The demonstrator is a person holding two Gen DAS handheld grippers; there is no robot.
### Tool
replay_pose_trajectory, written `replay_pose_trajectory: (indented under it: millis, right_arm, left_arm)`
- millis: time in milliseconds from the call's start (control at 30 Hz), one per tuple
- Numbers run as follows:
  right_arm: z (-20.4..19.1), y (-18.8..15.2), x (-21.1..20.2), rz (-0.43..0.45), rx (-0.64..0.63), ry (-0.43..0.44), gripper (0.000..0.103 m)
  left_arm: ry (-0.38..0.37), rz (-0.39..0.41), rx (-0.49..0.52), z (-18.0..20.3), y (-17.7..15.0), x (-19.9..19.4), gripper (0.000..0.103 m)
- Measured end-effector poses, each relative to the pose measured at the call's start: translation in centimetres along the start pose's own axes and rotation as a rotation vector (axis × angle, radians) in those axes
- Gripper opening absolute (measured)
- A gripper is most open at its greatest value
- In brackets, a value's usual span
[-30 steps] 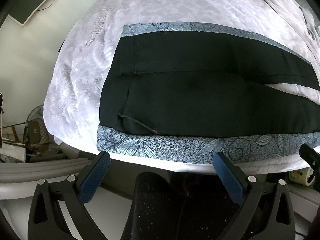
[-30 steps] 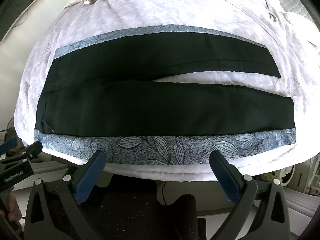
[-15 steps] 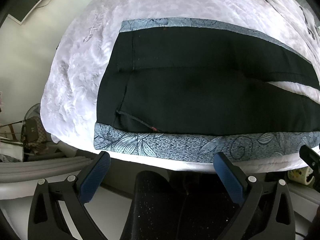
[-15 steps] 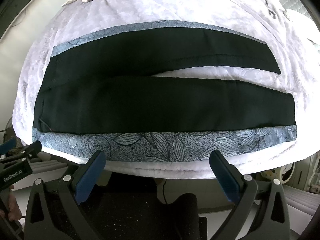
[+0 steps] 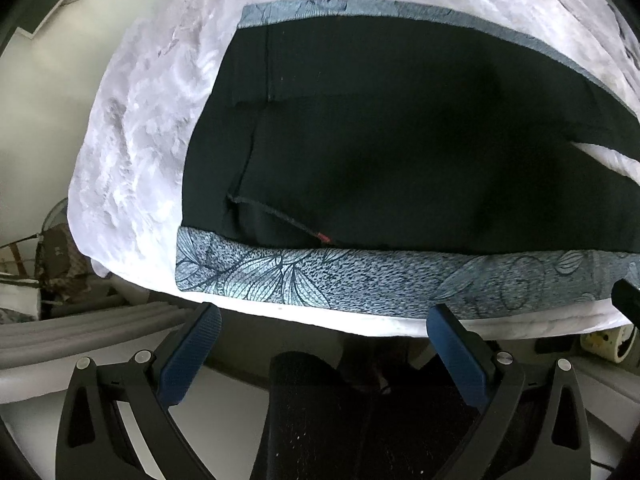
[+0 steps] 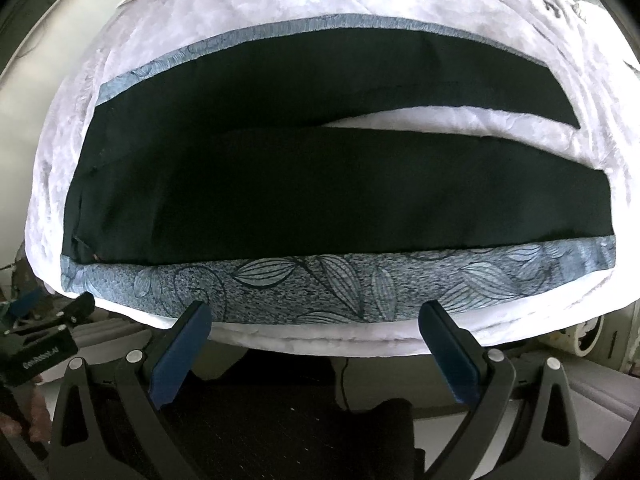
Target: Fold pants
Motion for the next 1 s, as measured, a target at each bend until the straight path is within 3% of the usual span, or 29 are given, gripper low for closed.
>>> replay_pose_trajectory:
  millis: [100,233,467,567,633,700,833,1000]
  right_arm:
    - [-0.3,-0.1,0.6,0.0,0.018,0.024,0.103]
    - [-1.1,-0.2,1.2,-0.002,0.064,0.128,0.103]
    - [-2.1,-0.4,2.4,-0.01,0.098,0.236,0.103]
    - [-3.4,-0.4,2.5,-0.04,0.146,0.428,0.102]
    - [-3.3,-0.5,2.4,-0.062,0.211,0.571,0.091]
    - [-2.5,-1.0,3.0,-0.117,0.297,0.695,0.059]
    - [-0.5,-3.4,5.4,-0.22,0.365,0.78,0.059]
    - [-0.2,-3.8,7.4,-0.238,0.417,0.825,0.059]
  left_arm:
    - [-0.025,0.006,-0.005,-0.1,0.0,0.8,0.103]
    - [-0.06,0.026,-0.02,-0.3,0.3,1.3,0.103]
    - [-0.112,0.062,-0.027,-0.5,1.0,1.9,0.103]
    - [-0.227,0.113,-0.046,-0.4,1.5,1.9,0.103]
    - [-0.387,0.155,-0.085,-0.3,1.8,1.6,0.103]
    - [-0.485,0.164,-0.12,-0.6,1.7,1.7,0.103]
    - [-0.561,0.169,-0.174,-1.8,1.4,2.3,0.103]
    - [-0.588,0.152,-0.227,-2.2,0.6,3.4,0.103]
Point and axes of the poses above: each gripper's, at about its wrist camera, not at the fingertips, and x roughly the way its jaws point, z to its right, y to its top, the point moved 9 cm from there along x, roughly the way its jaws point, and after that the axes turned 10 degrees about x, right-handed, at the moved point
